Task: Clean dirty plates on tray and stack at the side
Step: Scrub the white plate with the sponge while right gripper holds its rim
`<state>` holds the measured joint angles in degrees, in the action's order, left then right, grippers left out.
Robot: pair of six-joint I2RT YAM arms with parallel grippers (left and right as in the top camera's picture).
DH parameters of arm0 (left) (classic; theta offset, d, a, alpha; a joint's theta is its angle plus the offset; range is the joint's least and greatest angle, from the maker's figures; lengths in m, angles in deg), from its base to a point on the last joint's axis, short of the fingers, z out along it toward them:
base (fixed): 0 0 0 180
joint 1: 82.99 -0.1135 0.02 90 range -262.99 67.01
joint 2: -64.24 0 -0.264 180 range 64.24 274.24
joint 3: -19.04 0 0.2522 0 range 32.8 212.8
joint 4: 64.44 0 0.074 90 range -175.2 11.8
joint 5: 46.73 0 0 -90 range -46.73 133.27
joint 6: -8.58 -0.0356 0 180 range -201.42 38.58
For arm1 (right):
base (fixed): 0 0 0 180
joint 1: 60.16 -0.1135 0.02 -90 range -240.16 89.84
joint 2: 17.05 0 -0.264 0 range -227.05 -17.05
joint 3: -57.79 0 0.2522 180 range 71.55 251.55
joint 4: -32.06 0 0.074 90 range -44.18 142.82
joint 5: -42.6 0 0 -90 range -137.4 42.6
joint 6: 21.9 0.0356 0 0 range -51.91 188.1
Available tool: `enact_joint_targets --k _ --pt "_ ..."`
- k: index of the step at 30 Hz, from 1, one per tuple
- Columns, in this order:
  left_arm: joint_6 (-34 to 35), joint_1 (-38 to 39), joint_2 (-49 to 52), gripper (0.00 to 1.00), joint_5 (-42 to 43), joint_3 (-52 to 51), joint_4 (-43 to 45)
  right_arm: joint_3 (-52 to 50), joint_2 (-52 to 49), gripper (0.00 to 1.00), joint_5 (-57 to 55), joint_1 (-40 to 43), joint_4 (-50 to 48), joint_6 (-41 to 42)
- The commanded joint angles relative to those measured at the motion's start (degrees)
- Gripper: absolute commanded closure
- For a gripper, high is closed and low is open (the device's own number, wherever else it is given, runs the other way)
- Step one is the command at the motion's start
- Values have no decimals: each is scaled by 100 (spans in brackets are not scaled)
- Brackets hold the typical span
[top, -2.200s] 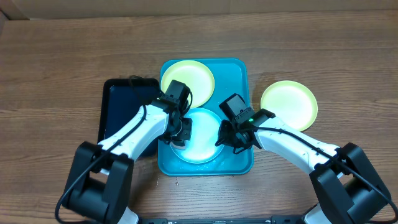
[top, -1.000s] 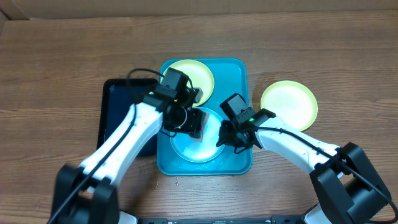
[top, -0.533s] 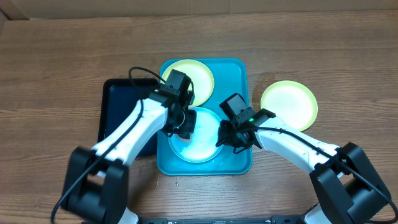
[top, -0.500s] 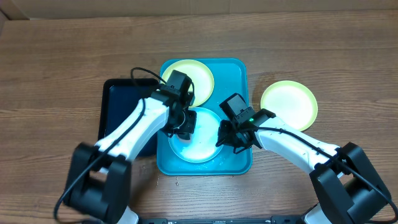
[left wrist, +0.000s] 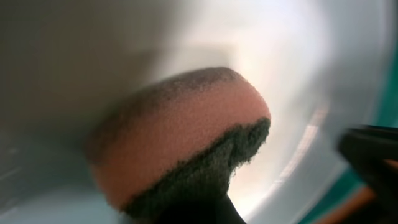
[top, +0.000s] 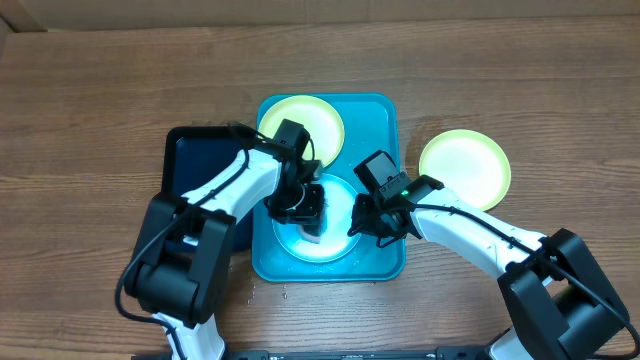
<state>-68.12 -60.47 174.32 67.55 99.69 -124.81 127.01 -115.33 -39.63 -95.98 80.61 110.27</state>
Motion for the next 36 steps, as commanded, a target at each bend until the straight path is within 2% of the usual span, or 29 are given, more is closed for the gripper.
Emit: enact_joint_targets --k 1,4,9,14,19,23,36 --pt "-302 129 306 96 1740 -116 221 -13 7 96 87 -24 -68 -20" --pt "-299 85 267 96 1899 -48 205 -13 7 96 87 -24 -66 -22" --pt "-302 -81 -146 96 1528 326 -160 -13 7 96 87 -24 -63 -22" --pt "-299 -83 -907 96 702 551 -389 -13 7 96 85 -24 -68 -22" --pt "-109 -63 -1274 96 -767 549 -713 -13 7 96 87 -24 -68 -22" --pt "4 -66 -1141 96 -1486 431 -828 -13 7 96 85 -24 -68 -20" --pt "208 -66 151 96 -1578 146 -210 -13 7 96 85 -24 -68 -20"
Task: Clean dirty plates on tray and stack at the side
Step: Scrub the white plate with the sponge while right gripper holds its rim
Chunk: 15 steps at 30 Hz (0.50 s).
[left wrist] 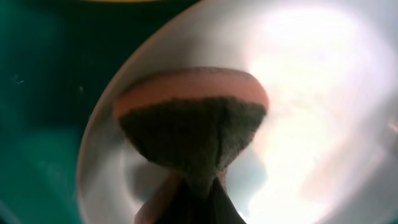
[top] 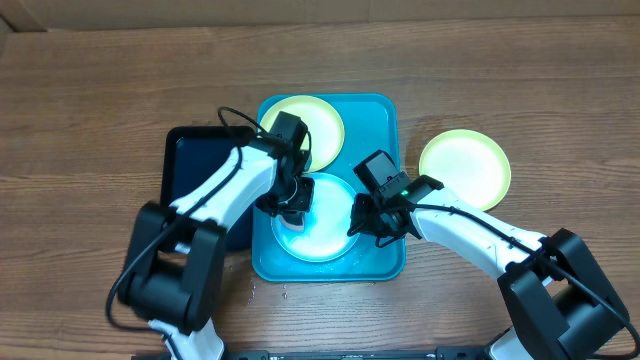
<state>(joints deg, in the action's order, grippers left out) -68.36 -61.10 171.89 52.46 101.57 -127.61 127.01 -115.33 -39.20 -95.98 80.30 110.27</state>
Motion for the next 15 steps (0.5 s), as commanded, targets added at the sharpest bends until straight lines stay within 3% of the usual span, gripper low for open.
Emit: enact_joint_targets --k 1,12,15 --pt "240 -2 505 96 48 -42 90 -13 7 96 42 -24 -37 -22" --pt "-691 -61 577 96 3195 -24 98 -13 7 96 42 -24 -37 -22" --pt "-693 -170 389 96 3692 103 20 -13 7 96 42 -24 -37 -22"
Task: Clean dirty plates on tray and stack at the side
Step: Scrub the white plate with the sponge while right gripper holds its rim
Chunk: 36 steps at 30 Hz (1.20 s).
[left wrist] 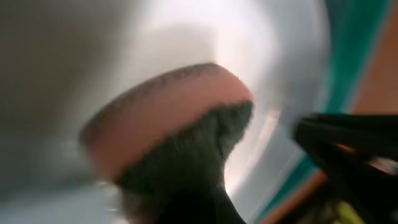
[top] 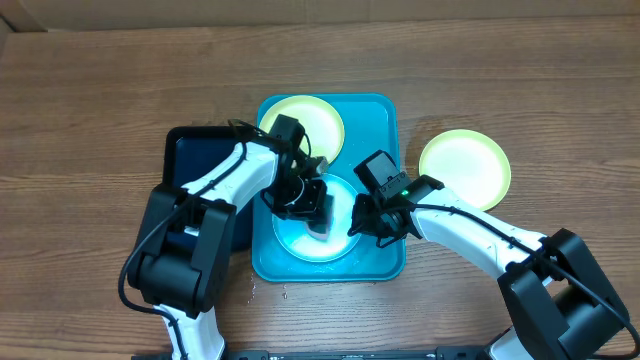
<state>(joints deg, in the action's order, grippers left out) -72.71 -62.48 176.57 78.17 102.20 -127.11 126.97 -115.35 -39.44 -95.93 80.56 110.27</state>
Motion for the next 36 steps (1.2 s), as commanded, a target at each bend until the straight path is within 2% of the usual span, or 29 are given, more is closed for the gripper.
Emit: enact_joint_targets --k 1,5,7,9,13,18,22,31,36 --pt "-280 -96 -214 96 1169 157 -125 -9 9 96 66 -28 -61 -22" --pt "-361 -227 -634 96 1038 407 -293 -9 9 96 66 -28 -61 -22" --pt "-354 -280 -909 96 717 483 -317 -9 9 96 66 -28 -61 -22" --pt "-223 -289 -1141 96 144 494 -321 -9 9 96 66 -28 -63 -22" --pt "74 -212 -1303 96 -1513 481 -603 -9 9 96 66 -28 -63 -20" --pt "92 -96 -1154 96 -2297 269 -634 -9 9 96 66 -28 -63 -20" --pt "494 -94 -940 96 -2859 98 -568 -9 9 96 66 -28 -63 -20" --pt "549 -17 -146 96 -2511 -37 -321 -9 9 96 66 -28 -63 -20" --pt "452 179 221 96 -1650 -37 -310 -9 9 96 66 -28 -66 -20"
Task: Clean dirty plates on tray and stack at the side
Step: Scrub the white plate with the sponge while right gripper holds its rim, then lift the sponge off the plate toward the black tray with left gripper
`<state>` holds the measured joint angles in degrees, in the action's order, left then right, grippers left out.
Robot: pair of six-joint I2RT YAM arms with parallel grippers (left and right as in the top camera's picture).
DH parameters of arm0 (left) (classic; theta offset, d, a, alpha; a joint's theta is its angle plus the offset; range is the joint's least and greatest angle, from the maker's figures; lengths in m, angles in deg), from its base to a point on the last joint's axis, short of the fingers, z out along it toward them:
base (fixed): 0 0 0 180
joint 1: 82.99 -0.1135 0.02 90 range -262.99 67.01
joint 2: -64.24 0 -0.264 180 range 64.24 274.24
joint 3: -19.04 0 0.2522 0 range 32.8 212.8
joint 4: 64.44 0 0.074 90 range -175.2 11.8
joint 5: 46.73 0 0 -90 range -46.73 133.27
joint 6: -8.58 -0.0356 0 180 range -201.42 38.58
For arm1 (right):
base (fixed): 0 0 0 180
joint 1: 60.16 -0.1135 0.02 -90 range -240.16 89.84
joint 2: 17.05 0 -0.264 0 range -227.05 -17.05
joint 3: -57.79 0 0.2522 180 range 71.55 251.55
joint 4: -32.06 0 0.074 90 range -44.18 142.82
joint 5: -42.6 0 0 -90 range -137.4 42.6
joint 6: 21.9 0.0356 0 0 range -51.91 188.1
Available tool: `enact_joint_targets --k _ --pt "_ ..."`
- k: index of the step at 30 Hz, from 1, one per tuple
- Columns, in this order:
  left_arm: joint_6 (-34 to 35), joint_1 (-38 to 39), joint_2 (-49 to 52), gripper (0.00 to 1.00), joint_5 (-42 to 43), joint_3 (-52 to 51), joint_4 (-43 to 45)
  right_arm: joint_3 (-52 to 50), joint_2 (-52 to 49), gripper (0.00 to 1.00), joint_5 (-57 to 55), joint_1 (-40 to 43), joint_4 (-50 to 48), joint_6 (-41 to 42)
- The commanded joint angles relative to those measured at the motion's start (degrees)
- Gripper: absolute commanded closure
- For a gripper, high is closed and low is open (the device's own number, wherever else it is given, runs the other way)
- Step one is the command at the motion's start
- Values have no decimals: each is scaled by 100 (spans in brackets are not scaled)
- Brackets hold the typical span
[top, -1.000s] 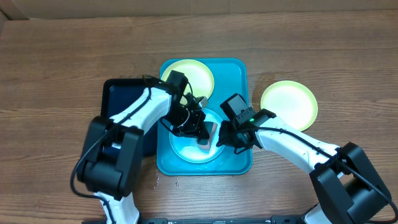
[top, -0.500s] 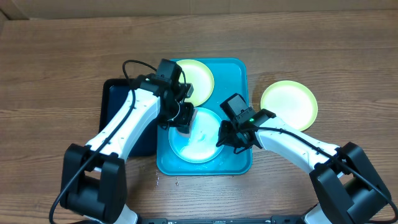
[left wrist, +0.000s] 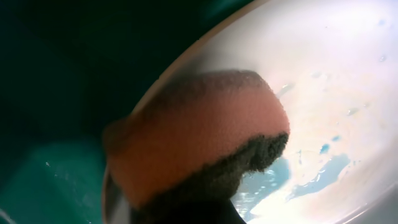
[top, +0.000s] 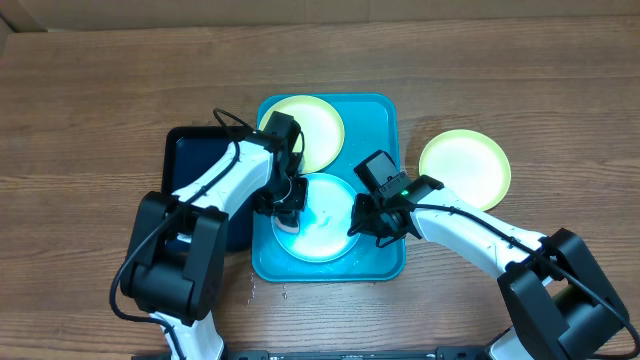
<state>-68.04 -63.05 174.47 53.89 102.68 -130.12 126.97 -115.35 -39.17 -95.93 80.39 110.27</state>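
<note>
A pale plate with blue smears lies in the near half of the teal tray. My left gripper is shut on an orange sponge with a dark scrub side, pressed on the plate's left edge. Its fingers are hidden behind the sponge in the left wrist view. My right gripper sits at the plate's right rim and appears shut on it. A yellow-green plate lies in the tray's far half.
Another yellow-green plate sits on the wooden table right of the tray. A dark blue tray lies against the teal tray's left side, under my left arm.
My left gripper with the sponge has moved from the plate's middle-right to its left edge. The right gripper is still at the right rim.
The sponge was on the plate's middle, then near its upper left, then at its middle-right close to the right fingers, and is now at the left edge. The right gripper stayed at the rim throughout.
</note>
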Motion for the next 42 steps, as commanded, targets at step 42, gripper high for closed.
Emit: enact_joint_targets --k 42 --pt "-240 -1773 -837 96 -1099 201 -459 -9 9 96 20 -28 -2 -22"
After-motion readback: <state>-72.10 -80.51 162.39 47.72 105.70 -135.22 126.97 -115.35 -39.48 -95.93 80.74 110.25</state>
